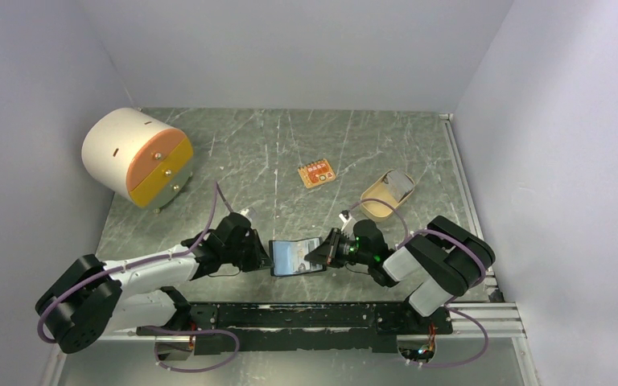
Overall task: Put the credit cards into the card holder
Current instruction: Insert the credit card into the card holder.
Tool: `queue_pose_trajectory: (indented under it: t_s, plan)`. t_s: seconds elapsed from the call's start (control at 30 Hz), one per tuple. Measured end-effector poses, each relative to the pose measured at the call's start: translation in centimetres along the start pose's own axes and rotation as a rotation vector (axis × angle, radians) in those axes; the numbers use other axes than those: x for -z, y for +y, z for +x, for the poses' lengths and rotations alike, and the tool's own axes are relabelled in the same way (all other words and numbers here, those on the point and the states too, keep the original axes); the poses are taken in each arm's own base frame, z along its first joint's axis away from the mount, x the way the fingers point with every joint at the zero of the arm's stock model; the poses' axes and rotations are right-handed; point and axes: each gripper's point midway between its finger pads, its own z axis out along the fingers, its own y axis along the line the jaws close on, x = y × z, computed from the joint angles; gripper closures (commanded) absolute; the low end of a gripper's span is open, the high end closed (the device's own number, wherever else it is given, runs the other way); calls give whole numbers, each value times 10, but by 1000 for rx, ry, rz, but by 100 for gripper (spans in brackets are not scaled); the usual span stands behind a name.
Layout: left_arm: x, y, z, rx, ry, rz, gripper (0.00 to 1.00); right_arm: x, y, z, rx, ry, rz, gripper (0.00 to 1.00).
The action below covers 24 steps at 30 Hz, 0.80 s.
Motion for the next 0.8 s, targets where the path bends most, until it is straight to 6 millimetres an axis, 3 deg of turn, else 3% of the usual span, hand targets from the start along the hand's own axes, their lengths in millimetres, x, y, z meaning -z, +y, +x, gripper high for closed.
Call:
queue_pose_trajectory:
  t_s: [0.8]
  plan:
    - [0,0,0,0,-1,2,91,4,-12,4,-59,-14,66,89]
